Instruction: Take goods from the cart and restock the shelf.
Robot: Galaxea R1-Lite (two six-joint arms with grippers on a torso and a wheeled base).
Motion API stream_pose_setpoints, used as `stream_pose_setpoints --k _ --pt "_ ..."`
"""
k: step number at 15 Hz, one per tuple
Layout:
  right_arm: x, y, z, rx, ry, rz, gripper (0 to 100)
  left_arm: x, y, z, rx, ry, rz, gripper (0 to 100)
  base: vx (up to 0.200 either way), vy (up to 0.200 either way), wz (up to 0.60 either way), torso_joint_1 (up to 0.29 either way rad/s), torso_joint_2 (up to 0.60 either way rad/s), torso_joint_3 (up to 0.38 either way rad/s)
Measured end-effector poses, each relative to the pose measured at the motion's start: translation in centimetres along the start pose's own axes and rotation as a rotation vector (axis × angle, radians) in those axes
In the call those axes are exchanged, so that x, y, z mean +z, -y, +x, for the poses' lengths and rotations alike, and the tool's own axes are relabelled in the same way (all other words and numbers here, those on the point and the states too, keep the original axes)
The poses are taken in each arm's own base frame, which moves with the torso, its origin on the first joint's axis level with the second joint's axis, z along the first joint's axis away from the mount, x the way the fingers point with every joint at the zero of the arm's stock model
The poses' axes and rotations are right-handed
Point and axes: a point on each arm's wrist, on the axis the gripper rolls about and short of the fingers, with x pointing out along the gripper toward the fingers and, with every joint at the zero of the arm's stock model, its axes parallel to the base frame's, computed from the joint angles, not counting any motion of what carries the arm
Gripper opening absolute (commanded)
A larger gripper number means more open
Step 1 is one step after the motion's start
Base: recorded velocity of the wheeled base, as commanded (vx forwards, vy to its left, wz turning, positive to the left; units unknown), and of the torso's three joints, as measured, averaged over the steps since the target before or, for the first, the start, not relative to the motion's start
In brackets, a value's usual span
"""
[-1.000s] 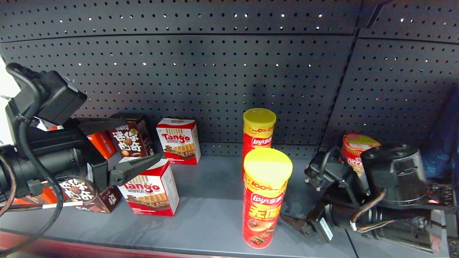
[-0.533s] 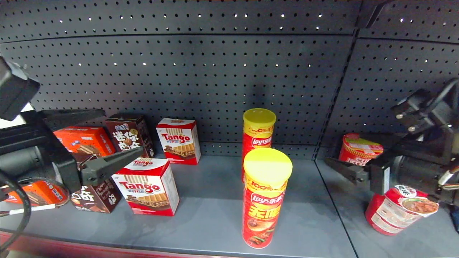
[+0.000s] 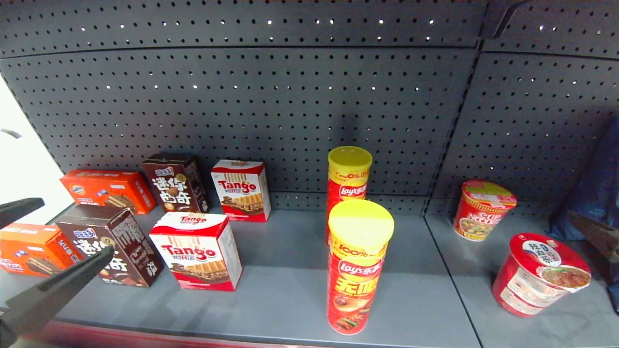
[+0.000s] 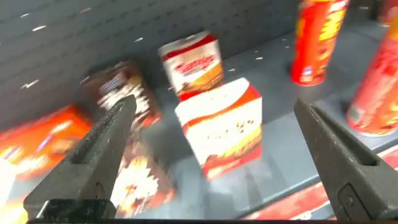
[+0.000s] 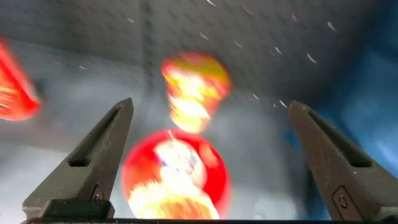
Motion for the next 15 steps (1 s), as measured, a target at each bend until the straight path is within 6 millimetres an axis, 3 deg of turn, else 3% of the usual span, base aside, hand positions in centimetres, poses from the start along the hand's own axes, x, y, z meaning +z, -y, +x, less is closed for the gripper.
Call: stream_pose_setpoints --k 5,10,15 --pt "-5.6 0.4 -4.3 -0.186 -0.051 0.003 100 -4.4 1.7 -4.1 0.106 -0.039 -0.05 100 0.0 0.0 0.0 0.0 0.0 0.0" --pt "-10.4 0.6 -7.4 -0.39 -0.072 0.021 100 -7.8 3.0 -6.9 0.142 -0.087 -0.11 100 0.0 0.0 0.0 0.0 0.0 0.0" --pt "-13.8 -0.2 -10.2 -0.322 -0.062 0.025 100 -11.5 4.2 -8.3 0.136 -0.079 -0.111 100 0.0 0.0 0.0 0.0 0.0 0.0"
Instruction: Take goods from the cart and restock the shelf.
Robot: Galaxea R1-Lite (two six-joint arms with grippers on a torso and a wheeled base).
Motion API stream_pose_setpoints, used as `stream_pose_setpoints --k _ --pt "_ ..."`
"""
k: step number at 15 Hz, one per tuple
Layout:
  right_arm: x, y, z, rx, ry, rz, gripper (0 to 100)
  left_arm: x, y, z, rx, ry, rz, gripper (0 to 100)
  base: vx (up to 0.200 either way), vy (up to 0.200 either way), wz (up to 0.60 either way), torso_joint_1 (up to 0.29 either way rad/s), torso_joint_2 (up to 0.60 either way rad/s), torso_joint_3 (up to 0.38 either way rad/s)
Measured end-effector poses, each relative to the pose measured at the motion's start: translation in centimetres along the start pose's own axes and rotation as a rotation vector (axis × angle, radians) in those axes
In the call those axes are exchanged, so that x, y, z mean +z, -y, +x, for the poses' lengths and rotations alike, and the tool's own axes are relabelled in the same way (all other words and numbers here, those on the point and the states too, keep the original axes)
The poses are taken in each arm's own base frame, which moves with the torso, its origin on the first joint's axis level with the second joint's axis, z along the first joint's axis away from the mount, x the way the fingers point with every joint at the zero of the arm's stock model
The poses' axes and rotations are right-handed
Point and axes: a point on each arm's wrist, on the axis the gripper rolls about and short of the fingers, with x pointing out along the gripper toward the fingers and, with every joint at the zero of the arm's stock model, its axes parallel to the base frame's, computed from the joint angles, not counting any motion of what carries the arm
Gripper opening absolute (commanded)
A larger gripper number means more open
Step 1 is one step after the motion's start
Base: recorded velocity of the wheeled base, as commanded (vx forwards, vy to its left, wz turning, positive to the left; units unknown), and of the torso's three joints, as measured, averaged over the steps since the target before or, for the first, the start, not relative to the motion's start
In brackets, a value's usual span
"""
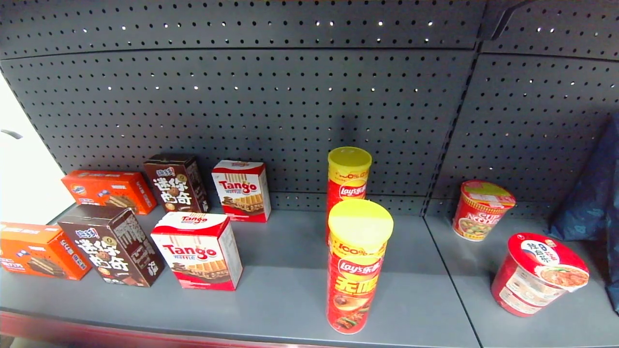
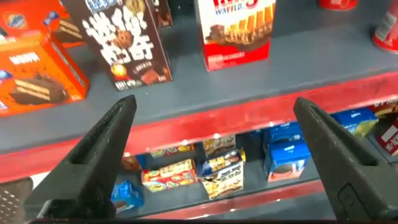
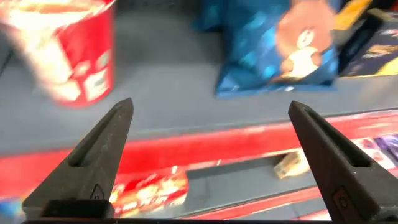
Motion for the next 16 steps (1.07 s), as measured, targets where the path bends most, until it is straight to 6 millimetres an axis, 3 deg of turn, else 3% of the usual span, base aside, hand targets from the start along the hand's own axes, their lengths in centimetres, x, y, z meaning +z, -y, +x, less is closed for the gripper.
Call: stream_pose_setpoints --k 2,7,12,14,16 --pt "-1.2 0.0 -0.9 0.039 0.006 0.003 100 -1.1 0.2 -0.3 0.002 0.022 0.0 100 0.0 0.0 0.0 0.0 0.0 0.0" --pt "-1.4 0.1 -1.5 0.086 0.083 0.083 100 -3.3 0.4 -0.4 0.011 0.012 -0.04 100 0.0 0.0 0.0 0.0 0.0 0.0" --pt "-1.6 0.0 -2.0 0.207 0.136 0.105 100 -3.5 0.5 -0.4 -0.009 0.016 -0.059 100 0.0 0.0 0.0 0.0 0.0 0.0" --pt "-1.6 0.0 -2.0 0.223 0.141 0.119 100 -3.5 0.5 -0.4 -0.011 0.017 -0.076 100 0.0 0.0 -0.6 0.007 0.0 0.002" --pt "-1.6 0.0 -2.1 0.25 0.143 0.127 100 -3.5 0.5 -0.4 -0.011 0.019 -0.079 100 0.0 0.0 0.0 0.0 0.0 0.0"
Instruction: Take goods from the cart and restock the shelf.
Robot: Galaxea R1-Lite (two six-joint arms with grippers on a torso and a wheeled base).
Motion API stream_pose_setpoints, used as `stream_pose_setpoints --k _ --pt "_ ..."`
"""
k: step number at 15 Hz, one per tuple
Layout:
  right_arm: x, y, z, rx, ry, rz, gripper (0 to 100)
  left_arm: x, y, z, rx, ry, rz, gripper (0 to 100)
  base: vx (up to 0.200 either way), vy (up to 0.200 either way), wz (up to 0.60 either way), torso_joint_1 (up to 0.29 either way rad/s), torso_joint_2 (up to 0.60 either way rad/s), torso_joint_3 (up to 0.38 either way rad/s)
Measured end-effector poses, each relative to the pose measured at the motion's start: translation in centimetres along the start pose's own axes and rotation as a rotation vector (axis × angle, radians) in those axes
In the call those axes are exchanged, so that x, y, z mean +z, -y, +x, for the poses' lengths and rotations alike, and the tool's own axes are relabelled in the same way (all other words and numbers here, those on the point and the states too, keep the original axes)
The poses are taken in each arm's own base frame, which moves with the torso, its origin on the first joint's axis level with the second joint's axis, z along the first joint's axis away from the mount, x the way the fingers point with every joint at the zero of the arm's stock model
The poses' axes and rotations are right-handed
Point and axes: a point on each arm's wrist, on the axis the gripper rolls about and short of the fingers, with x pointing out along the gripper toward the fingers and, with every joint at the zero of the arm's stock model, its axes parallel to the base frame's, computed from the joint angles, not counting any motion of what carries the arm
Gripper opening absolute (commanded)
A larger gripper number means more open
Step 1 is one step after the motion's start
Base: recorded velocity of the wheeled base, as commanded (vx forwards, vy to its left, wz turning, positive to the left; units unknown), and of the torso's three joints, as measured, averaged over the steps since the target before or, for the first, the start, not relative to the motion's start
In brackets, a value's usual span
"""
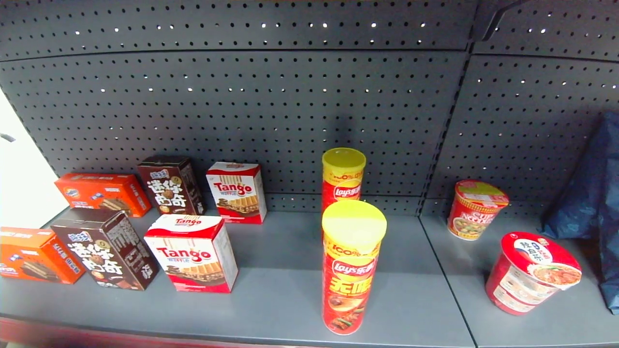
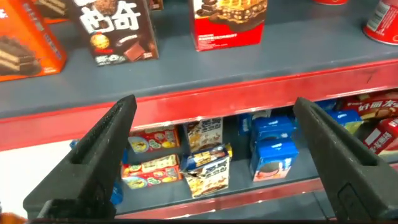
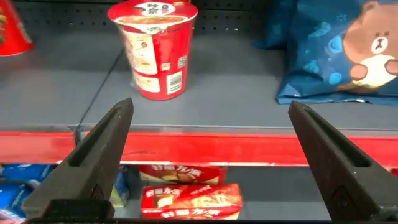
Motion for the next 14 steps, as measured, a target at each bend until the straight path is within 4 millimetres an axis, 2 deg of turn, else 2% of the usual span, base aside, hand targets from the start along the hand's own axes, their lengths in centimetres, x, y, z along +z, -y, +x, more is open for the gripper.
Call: stream_pose_setpoints --k 14 --pt "0.02 0.0 -0.01 -0.001 0.002 0.033 100 0.0 0.0 0.01 0.0 -0.001 0.009 100 0.0 0.0 0.0 0.0 0.0 0.0"
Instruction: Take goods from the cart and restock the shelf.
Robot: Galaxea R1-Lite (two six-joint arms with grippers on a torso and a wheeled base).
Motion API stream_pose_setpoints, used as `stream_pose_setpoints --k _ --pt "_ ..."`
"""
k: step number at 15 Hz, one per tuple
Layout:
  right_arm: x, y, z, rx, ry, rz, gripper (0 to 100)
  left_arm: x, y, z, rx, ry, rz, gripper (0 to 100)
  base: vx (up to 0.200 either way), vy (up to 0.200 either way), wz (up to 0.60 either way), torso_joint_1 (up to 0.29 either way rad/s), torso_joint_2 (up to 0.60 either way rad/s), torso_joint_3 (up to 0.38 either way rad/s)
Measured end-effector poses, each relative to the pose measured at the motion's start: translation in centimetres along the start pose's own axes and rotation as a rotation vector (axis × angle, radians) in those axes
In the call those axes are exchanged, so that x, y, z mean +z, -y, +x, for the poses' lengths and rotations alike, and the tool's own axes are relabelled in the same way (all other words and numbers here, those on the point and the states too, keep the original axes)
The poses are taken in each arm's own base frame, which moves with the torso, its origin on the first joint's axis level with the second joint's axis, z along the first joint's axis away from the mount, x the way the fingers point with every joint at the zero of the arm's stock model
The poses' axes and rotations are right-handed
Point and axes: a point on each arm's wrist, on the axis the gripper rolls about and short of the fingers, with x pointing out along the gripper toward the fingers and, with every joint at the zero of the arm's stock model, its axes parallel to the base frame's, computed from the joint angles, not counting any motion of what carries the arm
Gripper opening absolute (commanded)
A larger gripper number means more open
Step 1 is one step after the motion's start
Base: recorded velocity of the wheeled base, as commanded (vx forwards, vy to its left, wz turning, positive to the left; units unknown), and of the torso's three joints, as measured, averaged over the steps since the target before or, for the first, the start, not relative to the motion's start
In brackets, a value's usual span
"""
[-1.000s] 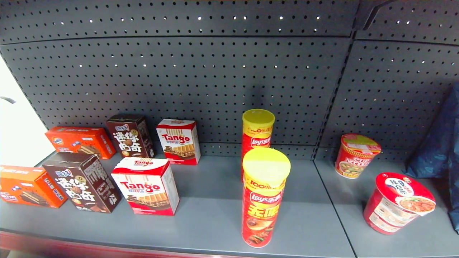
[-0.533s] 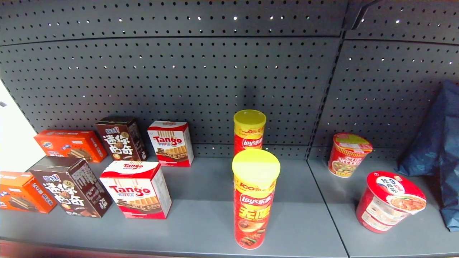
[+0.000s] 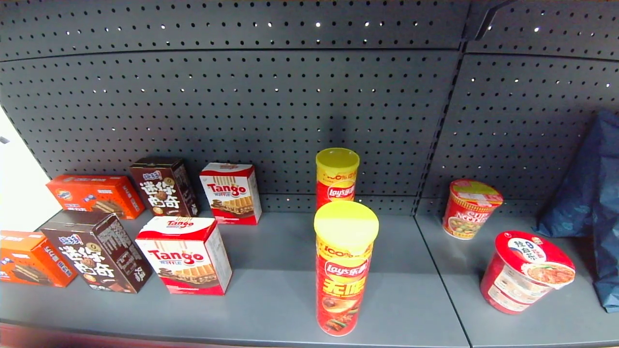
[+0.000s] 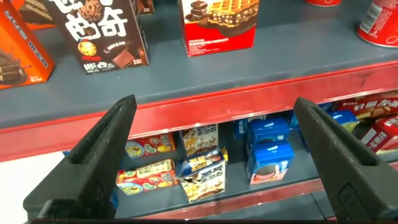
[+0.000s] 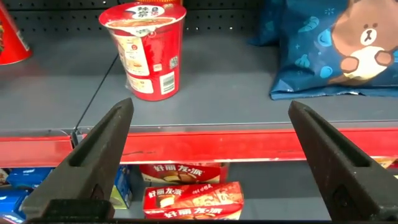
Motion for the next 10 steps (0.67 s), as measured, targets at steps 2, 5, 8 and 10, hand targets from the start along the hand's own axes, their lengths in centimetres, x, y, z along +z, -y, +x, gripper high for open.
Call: stream_pose_setpoints --k 2,5,8,10 --pt "-0.01 0.0 0.0 0.002 -0.001 0.0 100 0.0 0.0 0.0 -0.001 0.0 0.0 100 0.0 0.0 0.0 0.0 0.0 0.0" --pt "0.01 -0.01 -0.01 0.005 0.0 0.009 100 -0.01 0.0 0.0 -0.003 -0.001 -0.001 100 0.0 0.0 0.0 0.0 0.0 0.0" --pt "0.03 -0.01 -0.01 0.006 0.0 0.01 100 -0.01 0.0 0.01 -0.003 -0.002 -0.002 100 0.0 0.0 0.0 0.0 0.0 0.0" --pt "0.03 -0.01 -0.01 0.006 0.0 0.009 100 -0.01 0.0 0.01 -0.003 -0.002 -0.002 100 0.0 0.0 0.0 0.0 0.0 0.0"
